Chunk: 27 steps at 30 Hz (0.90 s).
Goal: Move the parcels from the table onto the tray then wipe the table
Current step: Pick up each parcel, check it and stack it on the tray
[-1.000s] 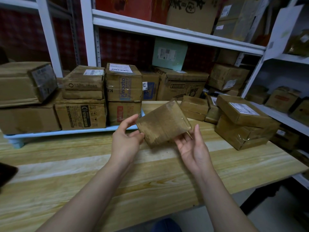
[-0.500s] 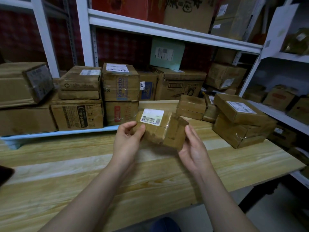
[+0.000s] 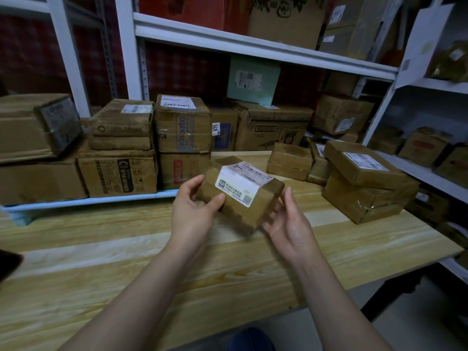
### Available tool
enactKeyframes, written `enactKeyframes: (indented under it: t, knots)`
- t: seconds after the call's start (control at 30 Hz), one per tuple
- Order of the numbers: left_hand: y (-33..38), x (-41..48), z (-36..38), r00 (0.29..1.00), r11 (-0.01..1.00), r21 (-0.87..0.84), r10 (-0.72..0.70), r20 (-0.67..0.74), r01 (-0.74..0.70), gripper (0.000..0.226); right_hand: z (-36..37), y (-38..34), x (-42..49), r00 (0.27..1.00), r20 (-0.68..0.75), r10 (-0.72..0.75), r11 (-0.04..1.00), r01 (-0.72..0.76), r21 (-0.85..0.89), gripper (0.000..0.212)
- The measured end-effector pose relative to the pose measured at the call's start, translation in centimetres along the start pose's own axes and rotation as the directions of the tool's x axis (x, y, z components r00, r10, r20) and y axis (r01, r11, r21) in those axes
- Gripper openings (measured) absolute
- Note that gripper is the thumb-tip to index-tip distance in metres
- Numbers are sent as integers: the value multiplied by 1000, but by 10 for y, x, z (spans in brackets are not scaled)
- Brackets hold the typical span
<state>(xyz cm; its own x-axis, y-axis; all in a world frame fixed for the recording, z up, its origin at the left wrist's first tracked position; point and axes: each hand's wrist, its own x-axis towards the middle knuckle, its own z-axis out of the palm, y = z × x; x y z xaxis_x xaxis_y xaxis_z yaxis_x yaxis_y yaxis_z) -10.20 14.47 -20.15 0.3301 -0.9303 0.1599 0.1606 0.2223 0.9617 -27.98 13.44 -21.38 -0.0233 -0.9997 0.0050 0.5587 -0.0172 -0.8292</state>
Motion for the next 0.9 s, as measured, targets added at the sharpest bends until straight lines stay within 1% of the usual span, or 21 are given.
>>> enactKeyframes:
  t: [0.17,0.3,0.43,0.5,0.57,0.77,0.9]
  knots:
    - [-1,-1,-2,998,995,82,50,-24,-48,53,1,1,-1,1000,9,11,999,-11,-53,57]
    - [-2,-2,-6,997,991,122,62,-50,-56,53,-1,1,-5,998,59,25,997,-20,-81,59]
    - [-2,-2,-10,998,995,84,49,-37,-45,57,0,2,-7,989,137,52,993,-36,-113,48]
    - [-2,-1,-13,1000,999,48,12,-13,-11,63,2,4,-7,984,160,79,991,-60,-120,52]
    - [0,-3,-14,1000,1000,27,-10,11,10,65,2,6,-5,984,155,86,992,-69,-110,57]
    - [16,-14,-22,999,999,-41,19,27,-18,55,14,12,-8,994,105,37,999,-33,-37,57]
    - [25,-18,-34,999,998,-45,37,-14,-37,52,26,10,-15,991,135,9,997,1,-75,50]
